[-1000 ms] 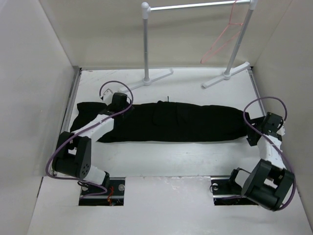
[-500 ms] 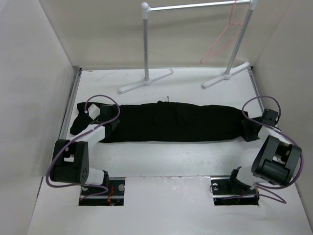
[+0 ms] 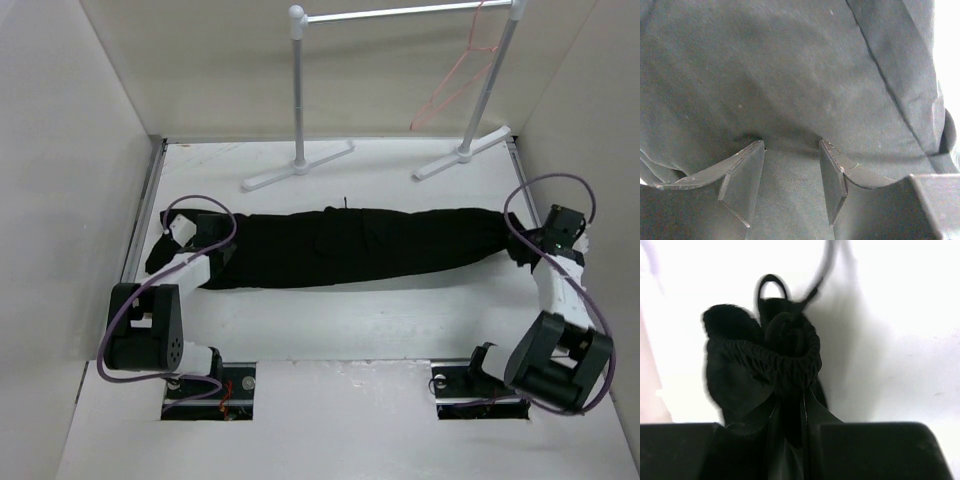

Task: Place the trousers on the hanger
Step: Fold the trousers at the center of the board.

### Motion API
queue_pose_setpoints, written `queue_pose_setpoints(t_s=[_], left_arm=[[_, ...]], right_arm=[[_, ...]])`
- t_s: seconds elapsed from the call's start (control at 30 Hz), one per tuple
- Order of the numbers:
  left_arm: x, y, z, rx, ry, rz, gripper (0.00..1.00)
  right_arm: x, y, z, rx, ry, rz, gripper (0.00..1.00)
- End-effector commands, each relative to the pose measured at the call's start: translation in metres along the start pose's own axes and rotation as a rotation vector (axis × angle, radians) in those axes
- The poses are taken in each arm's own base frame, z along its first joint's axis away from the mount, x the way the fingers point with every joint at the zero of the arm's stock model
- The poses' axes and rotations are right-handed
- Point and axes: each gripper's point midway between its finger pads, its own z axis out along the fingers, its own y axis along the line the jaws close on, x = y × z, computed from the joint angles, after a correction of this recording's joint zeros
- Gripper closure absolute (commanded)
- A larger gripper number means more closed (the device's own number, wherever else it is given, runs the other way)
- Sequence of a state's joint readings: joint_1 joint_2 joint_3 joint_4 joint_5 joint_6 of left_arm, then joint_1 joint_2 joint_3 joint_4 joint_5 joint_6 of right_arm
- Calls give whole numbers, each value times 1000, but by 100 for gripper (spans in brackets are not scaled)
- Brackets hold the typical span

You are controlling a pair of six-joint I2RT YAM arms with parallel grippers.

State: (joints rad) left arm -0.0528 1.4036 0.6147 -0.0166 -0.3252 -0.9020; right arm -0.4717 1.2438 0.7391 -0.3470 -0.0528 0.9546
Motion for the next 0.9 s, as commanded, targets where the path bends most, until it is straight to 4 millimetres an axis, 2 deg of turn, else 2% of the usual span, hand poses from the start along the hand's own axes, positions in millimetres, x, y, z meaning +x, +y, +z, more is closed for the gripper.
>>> queue_pose_setpoints(t_s=[0.0, 0.13, 0.27, 0.4, 0.47, 0.53, 0.6, 0.73, 0.87], left_arm=[[30, 33, 0, -100, 65, 70, 54], [61, 15, -25, -32, 114, 163, 55], [106, -24, -74, 113, 185, 247, 53], [154, -59, -126, 251, 258, 335, 45], [164, -71, -140, 290, 282, 355, 41], [162, -83, -151, 332, 299, 345, 38], [145, -93, -161, 373, 292, 301, 37], [90, -100, -174, 429, 217, 209, 36], [27, -79, -175, 406, 107, 137, 35]], right_arm=[[-81, 56, -66, -128, -288, -12, 91], [-115, 88, -131, -243, -401, 6, 90], [-120, 113, -168, -334, -429, -37, 90], [-122, 129, -199, -395, -465, -89, 89], [-119, 141, -216, -440, -474, -132, 89], [-113, 155, -237, -495, -485, -184, 89], [-97, 173, -255, -563, -456, -244, 88], [-43, 210, -281, -694, -341, -371, 88], [17, 241, -300, -775, -228, -463, 87]])
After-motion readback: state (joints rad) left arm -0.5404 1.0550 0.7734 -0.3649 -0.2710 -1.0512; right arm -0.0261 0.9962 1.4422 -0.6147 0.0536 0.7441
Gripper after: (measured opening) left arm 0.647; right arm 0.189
